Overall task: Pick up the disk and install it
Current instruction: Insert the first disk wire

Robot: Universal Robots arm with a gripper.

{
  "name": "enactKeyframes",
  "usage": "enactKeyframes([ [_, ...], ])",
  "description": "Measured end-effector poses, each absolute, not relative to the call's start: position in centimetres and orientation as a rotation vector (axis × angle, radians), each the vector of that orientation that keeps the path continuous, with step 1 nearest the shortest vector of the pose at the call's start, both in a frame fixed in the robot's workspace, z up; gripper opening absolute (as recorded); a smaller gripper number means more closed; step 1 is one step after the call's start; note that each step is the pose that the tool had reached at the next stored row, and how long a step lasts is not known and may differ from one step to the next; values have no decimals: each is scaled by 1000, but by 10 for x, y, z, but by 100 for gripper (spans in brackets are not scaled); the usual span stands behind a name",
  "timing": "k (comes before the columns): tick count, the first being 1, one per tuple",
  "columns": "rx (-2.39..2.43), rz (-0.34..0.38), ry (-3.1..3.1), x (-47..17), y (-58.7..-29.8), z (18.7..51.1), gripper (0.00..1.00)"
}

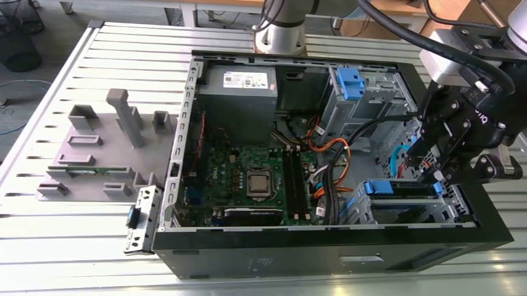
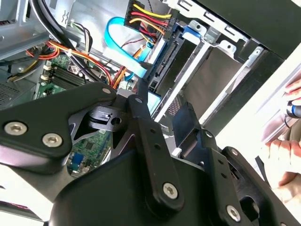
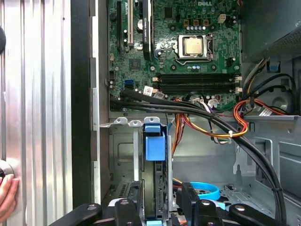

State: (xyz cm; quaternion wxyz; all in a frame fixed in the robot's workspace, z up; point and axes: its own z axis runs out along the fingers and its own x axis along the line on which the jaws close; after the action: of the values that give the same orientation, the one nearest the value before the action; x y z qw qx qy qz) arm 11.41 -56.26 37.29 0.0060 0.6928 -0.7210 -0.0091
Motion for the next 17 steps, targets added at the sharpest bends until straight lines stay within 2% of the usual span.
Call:
enactKeyframes([
  [17,2168,-30,-2255,127,-555,364,48],
])
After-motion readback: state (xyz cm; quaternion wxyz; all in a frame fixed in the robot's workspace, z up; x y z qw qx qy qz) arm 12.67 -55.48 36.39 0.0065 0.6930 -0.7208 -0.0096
